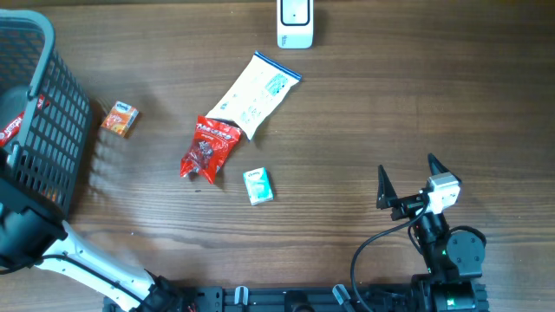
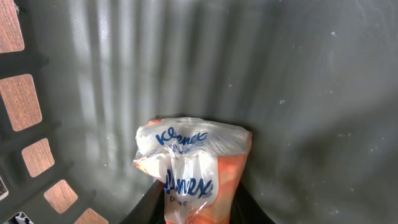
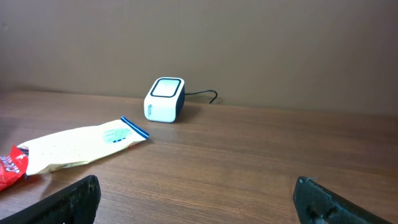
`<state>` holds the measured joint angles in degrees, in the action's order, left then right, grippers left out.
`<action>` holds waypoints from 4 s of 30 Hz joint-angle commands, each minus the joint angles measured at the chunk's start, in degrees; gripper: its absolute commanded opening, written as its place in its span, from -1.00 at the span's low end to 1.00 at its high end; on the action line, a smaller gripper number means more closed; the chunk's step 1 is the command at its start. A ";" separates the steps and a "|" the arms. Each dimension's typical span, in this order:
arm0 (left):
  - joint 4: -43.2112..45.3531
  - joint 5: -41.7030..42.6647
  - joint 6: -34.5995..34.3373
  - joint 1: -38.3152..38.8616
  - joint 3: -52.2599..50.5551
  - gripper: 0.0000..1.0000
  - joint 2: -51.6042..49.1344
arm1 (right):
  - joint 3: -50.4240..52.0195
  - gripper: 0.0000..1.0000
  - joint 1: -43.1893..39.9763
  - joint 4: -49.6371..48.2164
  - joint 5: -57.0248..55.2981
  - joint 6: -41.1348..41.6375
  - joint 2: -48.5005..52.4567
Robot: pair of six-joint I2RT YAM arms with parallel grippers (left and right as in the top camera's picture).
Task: Scan the item barcode
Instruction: 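Lift the orange Kleenex pack out and drop it beside the green box, then lower the left gripper into the basket toward the red Nescafe stick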
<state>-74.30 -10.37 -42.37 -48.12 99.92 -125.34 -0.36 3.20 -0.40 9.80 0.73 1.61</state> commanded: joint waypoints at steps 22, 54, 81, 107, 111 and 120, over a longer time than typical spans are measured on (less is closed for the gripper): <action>-21.97 12.70 5.70 -0.20 40.28 -0.92 4.42 | 0.07 0.99 -0.22 -0.20 -0.63 -0.68 0.09; -19.15 16.68 8.92 49.57 25.42 -0.91 19.45 | 0.07 0.99 -0.22 -0.20 -0.63 -0.68 0.09; 3.02 14.14 8.94 65.11 -1.36 0.88 11.43 | 0.07 1.00 -0.22 -0.20 -0.63 -0.68 0.09; -10.14 5.97 -0.76 22.51 32.85 1.00 23.80 | 0.04 1.00 -0.22 -0.20 -0.63 -0.68 0.09; -10.14 6.01 -5.62 13.77 32.79 1.00 21.94 | 0.04 1.00 -0.22 -0.20 -0.63 -0.68 0.09; -5.53 5.99 -6.54 9.86 32.79 1.00 12.48 | 0.04 0.99 -0.22 -0.20 -0.63 -0.68 0.09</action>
<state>-82.13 -3.62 -47.51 -38.33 132.40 -108.47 -0.36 3.20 -0.40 9.80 0.73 1.65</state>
